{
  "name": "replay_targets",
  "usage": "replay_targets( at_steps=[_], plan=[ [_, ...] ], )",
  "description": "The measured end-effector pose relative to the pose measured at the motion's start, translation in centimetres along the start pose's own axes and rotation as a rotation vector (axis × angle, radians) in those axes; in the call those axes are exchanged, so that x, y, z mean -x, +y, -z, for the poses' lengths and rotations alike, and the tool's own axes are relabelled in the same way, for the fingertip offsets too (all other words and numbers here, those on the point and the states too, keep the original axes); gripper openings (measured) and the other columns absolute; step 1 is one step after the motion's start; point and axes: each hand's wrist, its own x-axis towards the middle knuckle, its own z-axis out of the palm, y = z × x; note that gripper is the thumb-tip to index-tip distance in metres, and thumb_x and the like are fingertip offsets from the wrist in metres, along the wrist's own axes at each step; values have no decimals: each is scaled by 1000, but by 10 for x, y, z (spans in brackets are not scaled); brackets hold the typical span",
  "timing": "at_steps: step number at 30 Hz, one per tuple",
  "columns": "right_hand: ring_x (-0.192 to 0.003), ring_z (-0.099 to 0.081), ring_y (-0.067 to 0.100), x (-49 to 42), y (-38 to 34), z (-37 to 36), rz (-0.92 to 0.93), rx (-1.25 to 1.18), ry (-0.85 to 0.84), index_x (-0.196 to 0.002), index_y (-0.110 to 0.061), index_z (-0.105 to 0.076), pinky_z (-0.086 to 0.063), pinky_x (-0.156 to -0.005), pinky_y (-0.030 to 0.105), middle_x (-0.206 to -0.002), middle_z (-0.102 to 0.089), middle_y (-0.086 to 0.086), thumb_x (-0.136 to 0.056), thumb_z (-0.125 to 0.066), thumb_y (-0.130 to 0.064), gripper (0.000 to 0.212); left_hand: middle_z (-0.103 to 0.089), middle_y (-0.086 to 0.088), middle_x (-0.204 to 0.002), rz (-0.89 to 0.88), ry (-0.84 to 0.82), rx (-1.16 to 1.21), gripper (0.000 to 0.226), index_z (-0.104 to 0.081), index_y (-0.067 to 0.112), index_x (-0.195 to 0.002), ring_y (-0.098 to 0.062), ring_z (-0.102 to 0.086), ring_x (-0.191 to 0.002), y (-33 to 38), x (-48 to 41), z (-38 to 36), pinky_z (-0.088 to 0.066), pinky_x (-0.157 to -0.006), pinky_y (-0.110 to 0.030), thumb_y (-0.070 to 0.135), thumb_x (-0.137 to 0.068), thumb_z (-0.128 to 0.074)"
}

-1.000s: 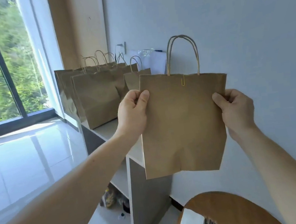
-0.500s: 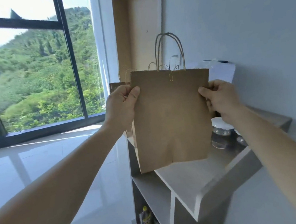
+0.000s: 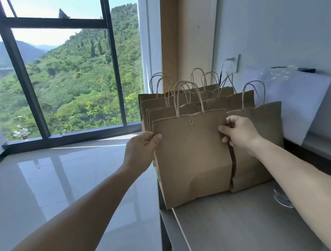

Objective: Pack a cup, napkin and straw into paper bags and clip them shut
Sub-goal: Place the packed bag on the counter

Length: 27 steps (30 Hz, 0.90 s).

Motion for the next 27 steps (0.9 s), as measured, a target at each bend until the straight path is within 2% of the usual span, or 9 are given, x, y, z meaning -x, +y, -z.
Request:
replay_targets(
  at_steps=[2,6,9,12,16,19,24,27],
  plan=[
    [-52,-65,17,-4,-3,4,20,-2,-14,-90,-14,-60,-39,-39,26,-83,-66,6,-89,-68,-4,13,-74,-13,-93,-2,-17,-22,23,-74,11,-95,-32,-68,-92,-4,-6,-1,-54,-87,-42,32,-94,-65],
    [-55,-70,17,-12,-23,13,143,72,-66,-103,-19,-59,-44,-39,22,-86,-68,4,-82,-75,1,34,-76,5,-90,-10,-109,-66,12,-75,17,-100,-2,-69,-79,-12,-8,1,-50,-67,-14,23,-90,-71],
    [-59,-72,19,-21,-30,17,173,174,-125,-101,-15,-59,-50,-46,21,-79,-70,6,-83,-73,4,29,-75,6,-88,-16,-168,-85,15,-76,17,-104,10,-60,-63,-17,-7,2,-42,-57,-5,20,-91,-71],
    [-63,-73,20,-27,-28,20,162,200,-106,-93,-12,-59,-56,-56,23,-70,-72,6,-84,-70,6,23,-76,2,-88,-30,-150,-90,17,-77,18,-106,6,-60,-66,-13,-11,0,-45,-60,-11,20,-92,-69],
    [-72,-74,28,-29,-21,26,135,185,-50,-85,-12,-59,-60,-80,45,-76,-73,11,-82,-69,6,21,-76,-11,-93,-39,-126,-73,18,-76,12,-107,-24,-69,-82,1,-16,-12,-57,-82,-36,18,-92,-68],
    [-75,-74,31,-27,-18,28,134,169,-36,-85,-12,-60,-57,-84,54,-76,-73,12,-83,-68,6,19,-75,-17,-94,-44,-100,-82,17,-76,9,-105,-36,-69,-92,0,-18,-17,-55,-86,-47,18,-93,-68],
    [-68,-74,25,-22,-8,20,134,136,-29,-89,-13,-60,-58,-84,51,-69,-73,5,-84,-67,4,20,-74,-16,-91,-4,-110,-86,16,-77,8,-100,-28,-67,-82,-8,-12,-17,-55,-86,-48,19,-93,-67],
    [-69,-74,26,-20,-10,22,129,156,-27,-92,-18,-59,-57,-85,52,-73,-74,6,-81,-72,-1,24,-75,-14,-94,13,-152,-127,19,-76,7,-101,-31,-68,-88,-4,-14,-15,-55,-87,-47,21,-92,-67]
  ],
)
